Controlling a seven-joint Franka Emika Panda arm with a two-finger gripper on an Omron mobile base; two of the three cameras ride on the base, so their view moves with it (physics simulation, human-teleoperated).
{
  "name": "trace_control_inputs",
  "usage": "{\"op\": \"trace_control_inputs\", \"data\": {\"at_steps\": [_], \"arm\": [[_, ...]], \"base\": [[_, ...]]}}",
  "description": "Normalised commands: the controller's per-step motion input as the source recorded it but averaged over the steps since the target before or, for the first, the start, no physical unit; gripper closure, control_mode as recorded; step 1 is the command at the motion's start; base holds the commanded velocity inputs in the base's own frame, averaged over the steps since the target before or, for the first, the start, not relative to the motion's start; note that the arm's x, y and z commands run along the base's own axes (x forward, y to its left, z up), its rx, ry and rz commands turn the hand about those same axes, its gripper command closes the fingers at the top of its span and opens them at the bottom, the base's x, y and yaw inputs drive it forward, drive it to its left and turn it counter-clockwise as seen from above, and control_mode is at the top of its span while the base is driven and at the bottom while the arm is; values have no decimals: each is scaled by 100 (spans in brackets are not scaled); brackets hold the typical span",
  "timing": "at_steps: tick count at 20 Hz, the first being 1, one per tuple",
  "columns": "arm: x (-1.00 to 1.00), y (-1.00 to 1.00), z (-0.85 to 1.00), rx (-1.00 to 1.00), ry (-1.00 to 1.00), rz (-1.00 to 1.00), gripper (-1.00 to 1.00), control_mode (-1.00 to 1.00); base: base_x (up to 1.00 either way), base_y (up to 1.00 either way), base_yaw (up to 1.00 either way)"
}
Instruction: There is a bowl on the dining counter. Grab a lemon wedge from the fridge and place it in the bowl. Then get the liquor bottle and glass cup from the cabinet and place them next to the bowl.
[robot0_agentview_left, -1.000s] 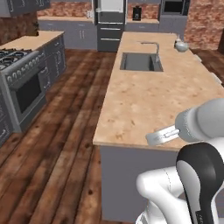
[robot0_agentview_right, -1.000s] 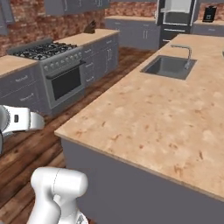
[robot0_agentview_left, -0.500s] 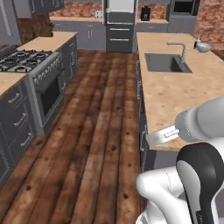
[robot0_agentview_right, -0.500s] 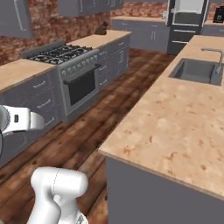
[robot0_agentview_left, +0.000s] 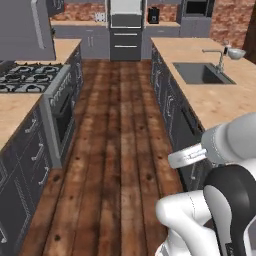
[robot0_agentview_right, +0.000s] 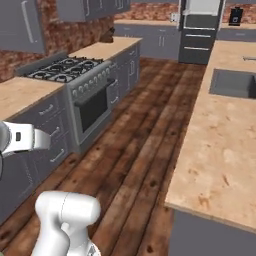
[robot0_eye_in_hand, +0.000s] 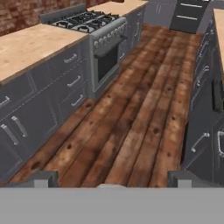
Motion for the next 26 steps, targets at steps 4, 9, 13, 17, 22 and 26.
{"op": "trace_control_inputs", "data": {"at_steps": [4, 9, 13, 17, 22, 26], "arm": [[0, 0, 0, 0, 0, 0, -100, 100], [0, 0, 0, 0, 0, 0, -100, 100], [0, 0, 0, 0, 0, 0, -100, 100], [0, 0, 0, 0, 0, 0, -100, 100], [0, 0, 0, 0, 0, 0, -100, 100], [0, 0, 0, 0, 0, 0, -100, 100]], "base": [[72, 70, -33], [70, 62, -34], [71, 14, -15], [75, -1, 0], [76, -2, 1], [83, 0, 2]]}}
